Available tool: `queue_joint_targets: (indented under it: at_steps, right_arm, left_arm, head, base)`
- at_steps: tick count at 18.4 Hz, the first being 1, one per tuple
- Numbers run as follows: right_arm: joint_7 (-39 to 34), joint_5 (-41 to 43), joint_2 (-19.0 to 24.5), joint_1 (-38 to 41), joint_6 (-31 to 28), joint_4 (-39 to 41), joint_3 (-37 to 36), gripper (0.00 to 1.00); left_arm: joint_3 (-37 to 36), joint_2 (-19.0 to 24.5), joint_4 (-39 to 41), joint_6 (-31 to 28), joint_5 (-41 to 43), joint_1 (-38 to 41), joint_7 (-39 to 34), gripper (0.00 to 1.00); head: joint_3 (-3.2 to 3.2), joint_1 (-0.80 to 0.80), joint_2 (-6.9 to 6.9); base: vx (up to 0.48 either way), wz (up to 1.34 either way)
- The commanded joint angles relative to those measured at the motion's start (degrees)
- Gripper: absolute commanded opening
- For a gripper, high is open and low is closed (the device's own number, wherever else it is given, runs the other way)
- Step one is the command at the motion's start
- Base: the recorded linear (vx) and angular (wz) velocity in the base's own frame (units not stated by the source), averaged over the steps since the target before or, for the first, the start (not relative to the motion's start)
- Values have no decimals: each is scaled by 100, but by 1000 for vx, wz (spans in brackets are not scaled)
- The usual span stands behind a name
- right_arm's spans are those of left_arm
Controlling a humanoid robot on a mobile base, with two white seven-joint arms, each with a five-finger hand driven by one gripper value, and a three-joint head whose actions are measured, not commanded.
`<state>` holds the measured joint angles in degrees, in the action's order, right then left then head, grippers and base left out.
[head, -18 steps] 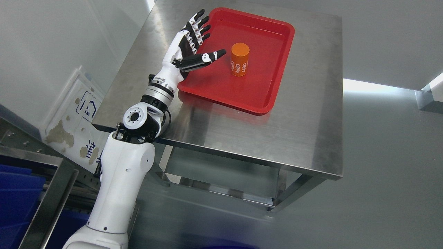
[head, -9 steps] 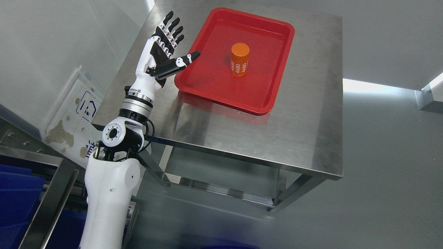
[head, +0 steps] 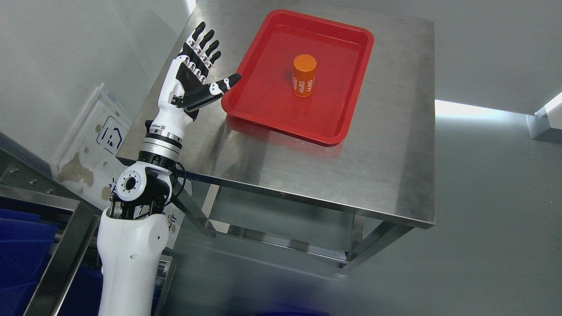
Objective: Grab orange capacitor from left shelf to right desk
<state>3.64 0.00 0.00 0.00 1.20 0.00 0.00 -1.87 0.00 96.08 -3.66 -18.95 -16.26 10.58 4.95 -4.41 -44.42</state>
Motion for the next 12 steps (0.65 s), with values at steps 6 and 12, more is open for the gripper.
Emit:
queue_joint_targets:
  at_steps: [6, 12]
  right_arm:
    - [-3, -18, -100, 114, 3, 100, -97, 100]
    - [-3, -18, -100, 114, 3, 100, -97, 100]
  left_arm:
    - [72, 100, 262, -56, 14, 290, -38, 100]
    - [81, 100, 262, -47, 14, 308, -38, 100]
  head:
    - [0, 0, 0]
    - [0, 0, 0]
  base:
    - [0, 0]
    - [0, 0]
